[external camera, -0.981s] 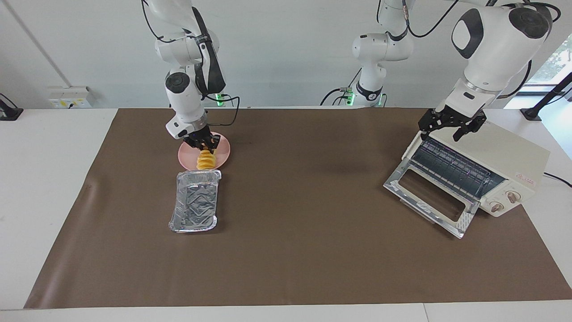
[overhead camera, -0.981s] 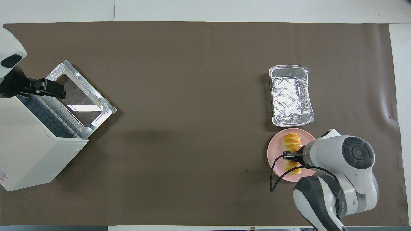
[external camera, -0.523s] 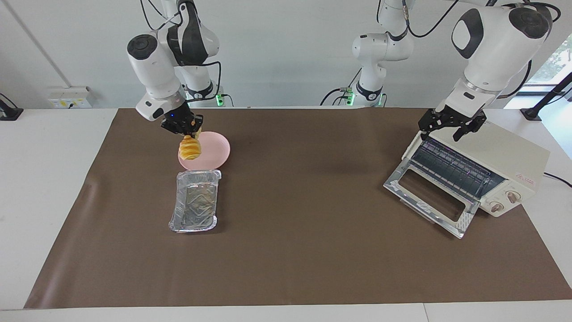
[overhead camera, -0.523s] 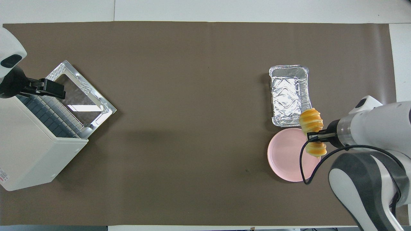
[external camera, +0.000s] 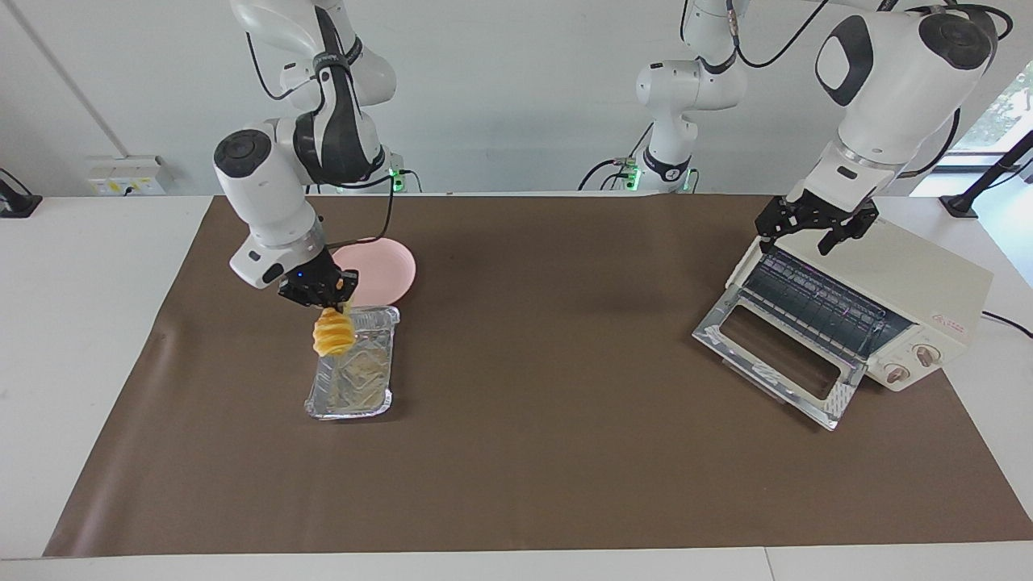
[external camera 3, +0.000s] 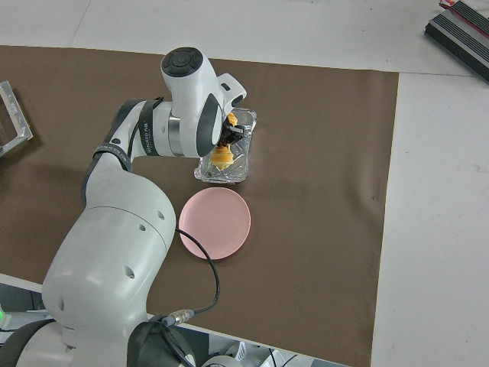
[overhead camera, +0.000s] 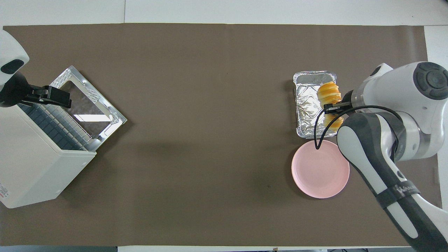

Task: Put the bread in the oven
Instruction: 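Lift the bread with the right gripper and place it in the foil tray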

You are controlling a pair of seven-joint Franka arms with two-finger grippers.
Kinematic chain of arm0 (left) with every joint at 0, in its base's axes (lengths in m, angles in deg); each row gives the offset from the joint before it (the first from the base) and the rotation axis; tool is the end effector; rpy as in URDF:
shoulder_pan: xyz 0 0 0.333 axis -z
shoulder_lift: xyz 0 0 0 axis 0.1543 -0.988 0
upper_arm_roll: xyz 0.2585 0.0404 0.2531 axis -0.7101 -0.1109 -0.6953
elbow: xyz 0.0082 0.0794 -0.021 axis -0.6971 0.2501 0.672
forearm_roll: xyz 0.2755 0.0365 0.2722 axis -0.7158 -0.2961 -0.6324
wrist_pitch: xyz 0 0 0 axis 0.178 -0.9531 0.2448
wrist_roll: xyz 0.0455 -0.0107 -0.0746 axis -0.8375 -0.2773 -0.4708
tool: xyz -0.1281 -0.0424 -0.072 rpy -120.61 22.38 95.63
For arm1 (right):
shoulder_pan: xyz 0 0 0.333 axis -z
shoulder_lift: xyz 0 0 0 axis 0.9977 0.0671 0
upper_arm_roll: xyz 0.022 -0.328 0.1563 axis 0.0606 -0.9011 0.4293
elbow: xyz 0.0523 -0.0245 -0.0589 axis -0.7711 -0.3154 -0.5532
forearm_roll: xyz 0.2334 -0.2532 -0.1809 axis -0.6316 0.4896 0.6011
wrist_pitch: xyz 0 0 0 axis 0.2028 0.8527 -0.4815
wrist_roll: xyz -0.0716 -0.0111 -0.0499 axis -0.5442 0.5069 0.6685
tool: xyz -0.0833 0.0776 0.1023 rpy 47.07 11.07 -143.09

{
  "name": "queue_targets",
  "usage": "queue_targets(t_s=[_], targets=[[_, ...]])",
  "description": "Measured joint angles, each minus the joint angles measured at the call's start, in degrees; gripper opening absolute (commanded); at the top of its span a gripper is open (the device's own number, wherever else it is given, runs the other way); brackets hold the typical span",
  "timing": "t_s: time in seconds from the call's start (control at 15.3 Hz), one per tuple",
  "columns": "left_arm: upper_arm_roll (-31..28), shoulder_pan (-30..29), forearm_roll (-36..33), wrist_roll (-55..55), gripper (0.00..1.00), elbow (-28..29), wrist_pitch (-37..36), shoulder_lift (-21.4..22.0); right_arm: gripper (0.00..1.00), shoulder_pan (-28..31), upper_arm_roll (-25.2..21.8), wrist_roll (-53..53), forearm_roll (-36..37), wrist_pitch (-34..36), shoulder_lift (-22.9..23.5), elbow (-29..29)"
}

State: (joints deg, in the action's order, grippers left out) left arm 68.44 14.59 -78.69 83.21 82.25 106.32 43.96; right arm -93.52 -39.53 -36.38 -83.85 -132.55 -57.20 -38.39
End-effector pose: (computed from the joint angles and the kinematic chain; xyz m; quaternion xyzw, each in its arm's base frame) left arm 0.5652 -0.0485 0.5857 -0.9978 0.0663 0.0071 0.0013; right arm 0.5854 0.0617 0.3979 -0.9982 -0.0489 -0.0271 0.0205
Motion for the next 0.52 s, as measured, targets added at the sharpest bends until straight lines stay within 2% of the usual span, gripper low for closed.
queue_targets(t_s=[0.52], targets=[[0.0,0.0,0.0,0.0,1.0,0.0,0.0,0.0,0.0,-0.1,0.1,1.1,0.0,-7.6,7.5,-0.1]])
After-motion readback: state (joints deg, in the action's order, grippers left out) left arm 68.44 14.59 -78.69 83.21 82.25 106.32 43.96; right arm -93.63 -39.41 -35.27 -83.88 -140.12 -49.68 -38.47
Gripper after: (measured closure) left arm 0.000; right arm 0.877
